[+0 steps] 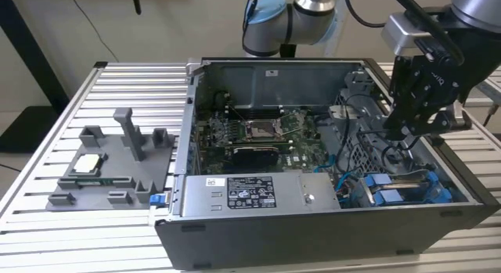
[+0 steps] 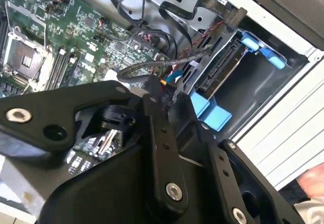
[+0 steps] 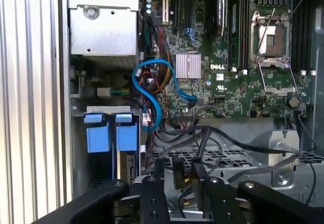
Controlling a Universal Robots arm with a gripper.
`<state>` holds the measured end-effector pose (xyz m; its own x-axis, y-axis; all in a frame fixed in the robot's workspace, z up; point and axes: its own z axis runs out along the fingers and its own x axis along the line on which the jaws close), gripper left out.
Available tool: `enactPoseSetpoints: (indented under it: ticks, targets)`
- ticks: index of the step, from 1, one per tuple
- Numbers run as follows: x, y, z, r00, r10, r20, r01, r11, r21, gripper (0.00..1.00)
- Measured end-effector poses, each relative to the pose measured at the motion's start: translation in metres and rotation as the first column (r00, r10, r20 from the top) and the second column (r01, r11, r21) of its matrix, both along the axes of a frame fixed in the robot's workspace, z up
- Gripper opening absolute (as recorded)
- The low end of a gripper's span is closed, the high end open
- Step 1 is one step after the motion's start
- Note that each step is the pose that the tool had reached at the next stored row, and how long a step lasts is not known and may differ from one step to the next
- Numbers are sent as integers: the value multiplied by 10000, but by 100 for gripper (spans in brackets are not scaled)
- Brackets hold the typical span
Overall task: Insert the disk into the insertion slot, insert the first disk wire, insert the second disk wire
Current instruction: 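Insert the first disk wire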
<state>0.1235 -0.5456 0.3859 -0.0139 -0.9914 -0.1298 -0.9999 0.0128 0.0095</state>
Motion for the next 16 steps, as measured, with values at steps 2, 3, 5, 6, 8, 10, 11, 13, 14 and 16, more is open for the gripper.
enactPoseSetpoints:
  ticks: [2, 3, 5, 6, 8, 10, 11, 13, 14, 16]
  targets:
    - [0, 0, -2, 10000, -1, 2, 1, 10000, 15, 25]
    - [0, 1, -2, 10000, -1, 2, 1, 10000, 17, 20]
    - [0, 0, -3, 10000, -1, 2, 1, 10000, 17, 19]
    - [0, 0, -3, 10000, -1, 2, 1, 10000, 17, 19]
    - [0, 0, -3, 10000, 0, 2, 0, 10000, 16, 19]
    - [0, 0, -3, 10000, -1, 2, 1, 10000, 15, 19]
    - [0, 0, -5, 10000, 0, 2, 0, 10000, 11, 19]
    - [0, 0, -9, 10000, 0, 2, 0, 10000, -11, 19]
    - [0, 0, -11, 10000, -1, 3, 1, 10000, -28, 19]
    - [0, 0, -16, 10000, -1, 2, 1, 10000, -67, 19]
